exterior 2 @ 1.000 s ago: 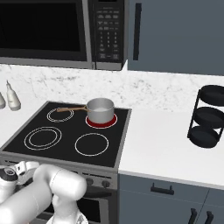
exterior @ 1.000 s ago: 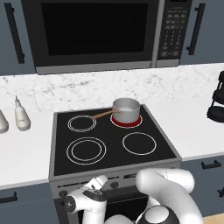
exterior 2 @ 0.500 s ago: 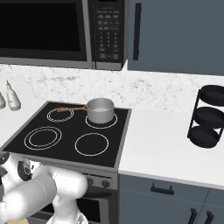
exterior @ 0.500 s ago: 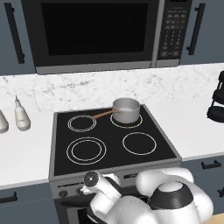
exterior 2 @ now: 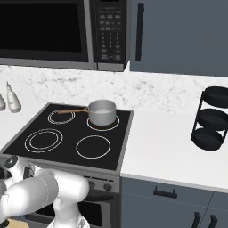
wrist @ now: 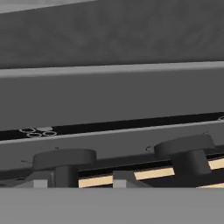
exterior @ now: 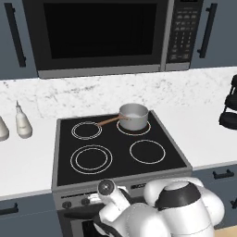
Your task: Turn off the rear right burner of the stove.
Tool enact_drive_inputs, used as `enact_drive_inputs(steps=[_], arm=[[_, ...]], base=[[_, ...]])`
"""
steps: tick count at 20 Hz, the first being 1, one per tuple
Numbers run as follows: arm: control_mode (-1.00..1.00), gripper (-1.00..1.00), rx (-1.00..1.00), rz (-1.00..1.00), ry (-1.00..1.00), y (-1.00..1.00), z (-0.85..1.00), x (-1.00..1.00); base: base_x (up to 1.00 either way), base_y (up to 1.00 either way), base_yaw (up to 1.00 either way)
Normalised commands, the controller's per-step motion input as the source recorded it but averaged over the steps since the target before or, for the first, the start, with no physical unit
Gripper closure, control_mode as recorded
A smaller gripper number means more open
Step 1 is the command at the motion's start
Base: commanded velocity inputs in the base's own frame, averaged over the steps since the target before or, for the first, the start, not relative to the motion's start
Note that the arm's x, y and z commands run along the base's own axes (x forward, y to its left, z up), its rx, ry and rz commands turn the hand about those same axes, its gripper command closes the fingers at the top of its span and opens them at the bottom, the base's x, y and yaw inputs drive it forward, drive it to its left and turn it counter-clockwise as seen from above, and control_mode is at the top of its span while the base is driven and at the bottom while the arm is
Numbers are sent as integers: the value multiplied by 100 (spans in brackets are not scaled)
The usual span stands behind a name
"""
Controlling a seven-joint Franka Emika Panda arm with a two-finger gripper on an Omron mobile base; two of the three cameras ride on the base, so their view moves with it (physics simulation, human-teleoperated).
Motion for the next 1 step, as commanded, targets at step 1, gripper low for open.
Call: enact_drive_inputs(steps=[1], arm=[[-100,100,0,0,0,0,0,0]], base=[[0,0,0]])
